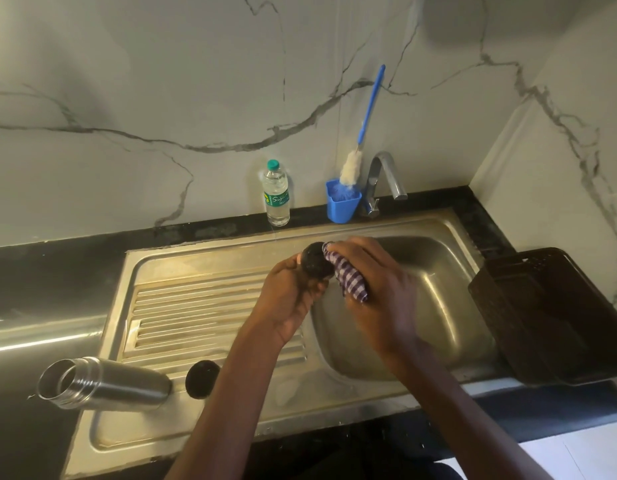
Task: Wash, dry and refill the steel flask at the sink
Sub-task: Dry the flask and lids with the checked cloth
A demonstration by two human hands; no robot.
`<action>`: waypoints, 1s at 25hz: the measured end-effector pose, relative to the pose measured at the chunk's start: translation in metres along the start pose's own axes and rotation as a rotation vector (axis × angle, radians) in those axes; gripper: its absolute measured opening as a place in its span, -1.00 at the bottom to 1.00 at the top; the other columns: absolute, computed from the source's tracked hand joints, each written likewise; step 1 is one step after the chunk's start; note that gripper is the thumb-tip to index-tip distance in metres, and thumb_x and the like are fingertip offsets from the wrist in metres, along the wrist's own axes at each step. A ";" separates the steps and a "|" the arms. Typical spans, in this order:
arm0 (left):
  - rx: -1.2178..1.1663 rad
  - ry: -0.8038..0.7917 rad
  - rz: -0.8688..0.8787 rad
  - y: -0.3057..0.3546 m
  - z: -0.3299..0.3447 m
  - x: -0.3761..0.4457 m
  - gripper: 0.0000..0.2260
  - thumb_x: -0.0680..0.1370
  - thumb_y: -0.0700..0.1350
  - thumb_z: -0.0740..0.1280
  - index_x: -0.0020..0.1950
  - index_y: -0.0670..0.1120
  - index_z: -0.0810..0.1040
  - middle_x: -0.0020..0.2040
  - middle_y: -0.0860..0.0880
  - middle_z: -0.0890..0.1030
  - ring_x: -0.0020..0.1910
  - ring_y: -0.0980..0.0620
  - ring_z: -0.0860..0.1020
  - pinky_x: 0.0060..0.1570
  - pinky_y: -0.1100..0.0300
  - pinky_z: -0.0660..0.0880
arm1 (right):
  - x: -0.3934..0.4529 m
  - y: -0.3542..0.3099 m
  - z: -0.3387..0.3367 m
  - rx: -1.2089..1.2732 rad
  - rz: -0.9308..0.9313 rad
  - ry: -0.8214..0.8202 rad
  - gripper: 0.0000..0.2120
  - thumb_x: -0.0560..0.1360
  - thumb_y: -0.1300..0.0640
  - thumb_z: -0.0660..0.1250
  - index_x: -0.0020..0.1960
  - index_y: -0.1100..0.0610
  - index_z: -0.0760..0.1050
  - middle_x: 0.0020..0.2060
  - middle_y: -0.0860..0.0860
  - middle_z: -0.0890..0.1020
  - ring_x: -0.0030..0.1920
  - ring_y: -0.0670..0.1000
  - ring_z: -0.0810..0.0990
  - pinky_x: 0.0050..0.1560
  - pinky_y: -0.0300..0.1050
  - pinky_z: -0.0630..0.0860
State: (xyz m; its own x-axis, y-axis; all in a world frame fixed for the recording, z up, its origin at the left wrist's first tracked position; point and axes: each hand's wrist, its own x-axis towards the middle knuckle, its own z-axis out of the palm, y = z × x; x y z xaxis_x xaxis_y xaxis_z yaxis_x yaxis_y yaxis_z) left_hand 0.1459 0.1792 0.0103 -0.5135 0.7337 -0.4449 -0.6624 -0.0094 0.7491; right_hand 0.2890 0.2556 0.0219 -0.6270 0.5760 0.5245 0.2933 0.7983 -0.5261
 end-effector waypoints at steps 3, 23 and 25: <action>0.001 0.111 -0.021 0.002 -0.002 0.005 -0.66 0.65 -0.43 0.04 0.14 -0.29 0.60 -0.14 -0.23 0.66 -0.25 -0.01 0.53 -0.36 0.26 0.52 | 0.000 -0.002 -0.002 0.017 0.037 0.005 -0.59 0.39 0.32 0.45 0.20 0.06 0.64 0.10 -0.10 0.63 0.00 -0.06 0.63 -0.14 -0.12 0.62; 0.140 0.330 -0.090 0.011 0.005 0.000 -0.74 0.73 -0.18 0.17 0.14 -0.27 0.63 -0.05 -0.22 0.69 -0.07 -0.14 0.65 0.03 -0.04 0.63 | -0.021 -0.010 0.033 -0.164 -0.094 -0.173 -0.34 0.62 0.14 0.31 0.64 -0.07 0.15 0.62 -0.08 0.28 0.63 -0.01 0.18 0.57 0.24 0.16; 0.138 0.308 -0.086 0.006 0.002 0.001 -0.71 0.76 -0.14 0.15 0.10 -0.25 0.62 -0.14 -0.17 0.64 -0.20 -0.04 0.57 -0.10 0.04 0.56 | -0.025 -0.012 0.029 0.023 0.111 -0.104 -0.44 0.63 0.21 0.27 0.58 -0.08 0.29 0.50 -0.08 0.47 0.52 -0.09 0.40 0.50 0.12 0.33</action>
State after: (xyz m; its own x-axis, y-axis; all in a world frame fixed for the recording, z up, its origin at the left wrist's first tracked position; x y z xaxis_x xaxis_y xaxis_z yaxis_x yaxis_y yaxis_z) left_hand 0.1427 0.1813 0.0152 -0.6136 0.4880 -0.6208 -0.6411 0.1510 0.7525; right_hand 0.2802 0.2269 -0.0042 -0.6636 0.6381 0.3905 0.3490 0.7258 -0.5928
